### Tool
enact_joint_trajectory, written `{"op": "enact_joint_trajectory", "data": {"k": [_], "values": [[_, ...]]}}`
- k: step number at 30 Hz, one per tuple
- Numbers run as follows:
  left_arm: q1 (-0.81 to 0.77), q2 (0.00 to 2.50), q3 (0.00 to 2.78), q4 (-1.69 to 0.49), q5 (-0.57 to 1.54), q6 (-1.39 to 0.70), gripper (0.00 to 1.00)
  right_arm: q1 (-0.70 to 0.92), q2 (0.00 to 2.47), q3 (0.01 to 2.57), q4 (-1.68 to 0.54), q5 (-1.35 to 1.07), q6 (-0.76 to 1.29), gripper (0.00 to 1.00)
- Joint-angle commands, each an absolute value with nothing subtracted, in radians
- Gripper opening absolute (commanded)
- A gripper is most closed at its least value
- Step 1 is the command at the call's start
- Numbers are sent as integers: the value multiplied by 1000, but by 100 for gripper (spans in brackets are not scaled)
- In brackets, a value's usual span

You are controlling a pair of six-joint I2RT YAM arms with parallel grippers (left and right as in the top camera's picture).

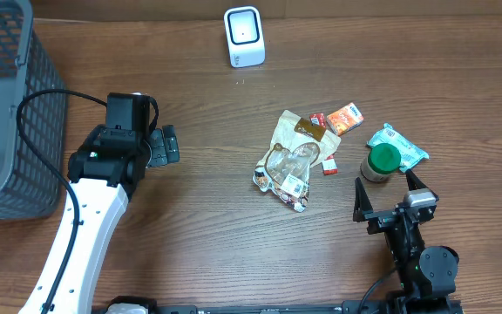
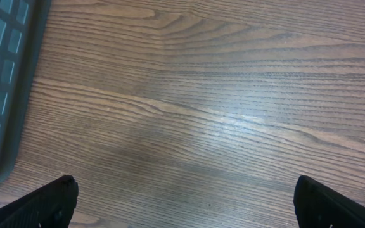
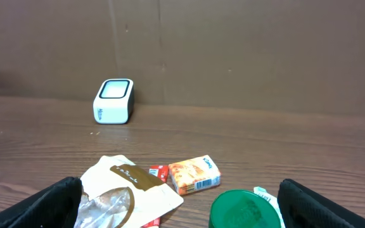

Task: Scan the item barcode

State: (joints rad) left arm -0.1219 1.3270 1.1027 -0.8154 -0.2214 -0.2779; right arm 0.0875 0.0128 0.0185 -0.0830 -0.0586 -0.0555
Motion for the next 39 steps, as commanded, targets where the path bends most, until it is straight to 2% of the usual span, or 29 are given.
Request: {"op": "enact_joint_trajectory", "data": {"k": [1, 39], "values": [[-116, 1322, 1121, -812, -232, -266, 100, 85, 3, 8, -81, -38, -53, 100], [-116, 1322, 1121, -812, -232, -266, 100, 128, 3, 8, -82, -23, -50, 100]]}}
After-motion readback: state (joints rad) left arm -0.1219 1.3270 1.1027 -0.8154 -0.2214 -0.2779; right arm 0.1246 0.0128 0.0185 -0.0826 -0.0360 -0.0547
